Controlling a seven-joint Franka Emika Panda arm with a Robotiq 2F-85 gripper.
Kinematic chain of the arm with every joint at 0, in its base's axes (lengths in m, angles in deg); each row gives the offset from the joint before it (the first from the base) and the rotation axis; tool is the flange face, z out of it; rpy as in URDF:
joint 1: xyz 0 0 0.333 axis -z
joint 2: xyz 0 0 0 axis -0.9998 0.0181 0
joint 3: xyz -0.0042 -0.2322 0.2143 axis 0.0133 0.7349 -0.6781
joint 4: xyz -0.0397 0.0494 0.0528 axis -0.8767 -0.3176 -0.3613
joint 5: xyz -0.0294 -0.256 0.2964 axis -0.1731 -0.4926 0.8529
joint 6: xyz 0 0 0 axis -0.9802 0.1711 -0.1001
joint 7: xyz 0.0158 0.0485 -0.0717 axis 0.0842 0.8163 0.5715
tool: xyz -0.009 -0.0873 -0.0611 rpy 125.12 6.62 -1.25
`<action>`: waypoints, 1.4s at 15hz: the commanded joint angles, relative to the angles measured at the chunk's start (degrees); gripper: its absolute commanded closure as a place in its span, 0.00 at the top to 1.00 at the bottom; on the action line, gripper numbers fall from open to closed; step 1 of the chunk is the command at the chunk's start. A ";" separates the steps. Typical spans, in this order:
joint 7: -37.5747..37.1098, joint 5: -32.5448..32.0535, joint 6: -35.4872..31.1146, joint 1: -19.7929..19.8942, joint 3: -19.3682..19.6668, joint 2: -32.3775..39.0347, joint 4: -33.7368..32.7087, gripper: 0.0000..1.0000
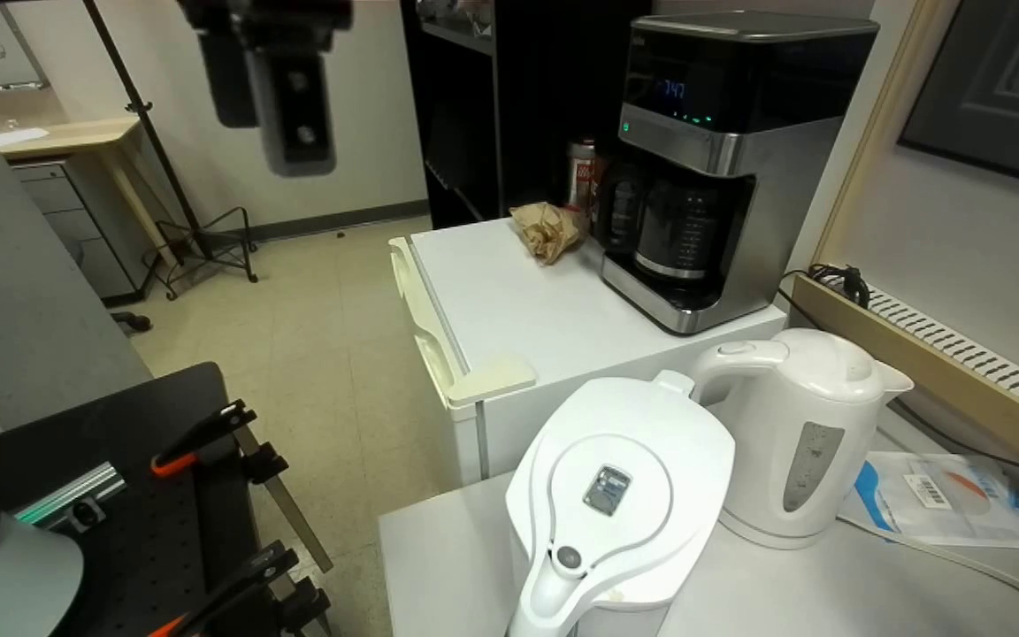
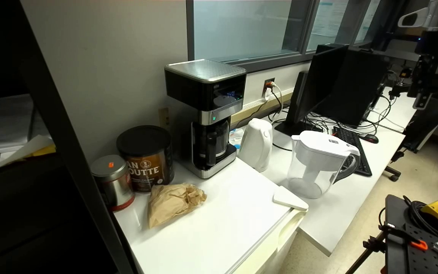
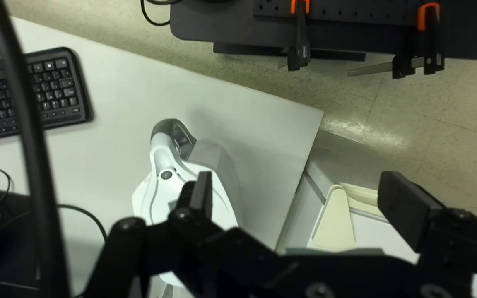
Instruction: Press a button on the right side of the coffee maker
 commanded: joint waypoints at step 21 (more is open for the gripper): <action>-34.81 -33.93 -39.90 -4.85 -16.36 31.53 -10.26 0.00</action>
